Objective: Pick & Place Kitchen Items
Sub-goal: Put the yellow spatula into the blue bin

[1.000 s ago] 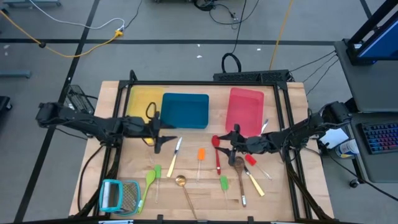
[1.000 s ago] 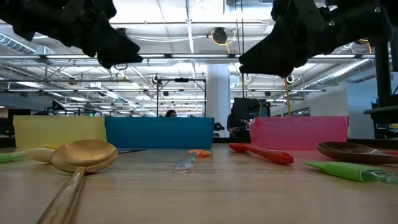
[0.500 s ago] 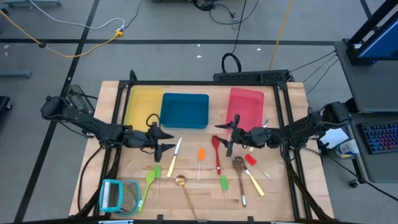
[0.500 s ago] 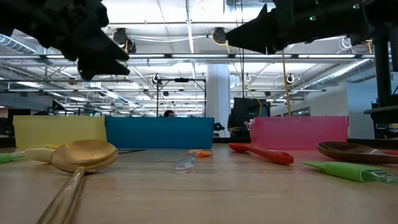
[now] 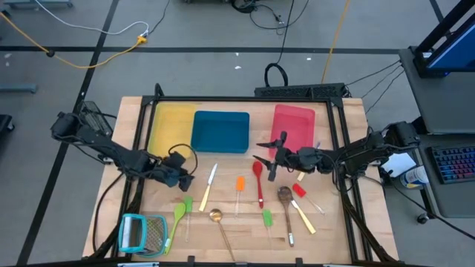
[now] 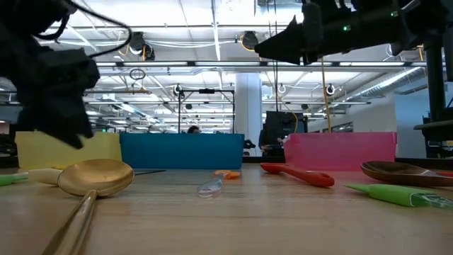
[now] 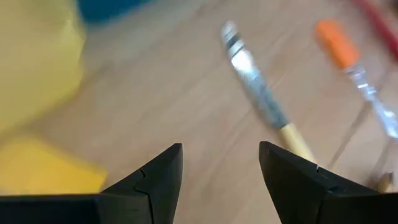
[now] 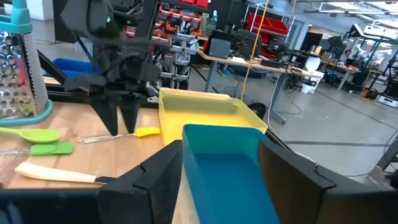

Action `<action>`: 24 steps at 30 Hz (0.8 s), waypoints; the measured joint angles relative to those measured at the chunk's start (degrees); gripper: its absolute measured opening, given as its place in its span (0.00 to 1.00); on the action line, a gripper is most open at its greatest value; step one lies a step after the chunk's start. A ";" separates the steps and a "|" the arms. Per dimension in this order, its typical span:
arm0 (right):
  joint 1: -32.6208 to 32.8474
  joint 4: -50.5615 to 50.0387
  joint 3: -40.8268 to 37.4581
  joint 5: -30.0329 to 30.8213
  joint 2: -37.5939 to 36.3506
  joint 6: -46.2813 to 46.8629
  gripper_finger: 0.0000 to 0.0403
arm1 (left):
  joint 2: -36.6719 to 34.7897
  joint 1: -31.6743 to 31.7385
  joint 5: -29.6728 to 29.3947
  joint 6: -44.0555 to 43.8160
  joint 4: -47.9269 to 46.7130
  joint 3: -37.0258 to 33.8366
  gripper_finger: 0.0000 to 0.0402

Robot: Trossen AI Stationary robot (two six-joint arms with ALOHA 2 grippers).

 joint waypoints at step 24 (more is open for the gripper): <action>-0.96 -0.96 0.00 -0.02 0.02 -0.49 0.50 | 8.76 -3.50 -1.46 -30.04 -9.70 0.12 0.54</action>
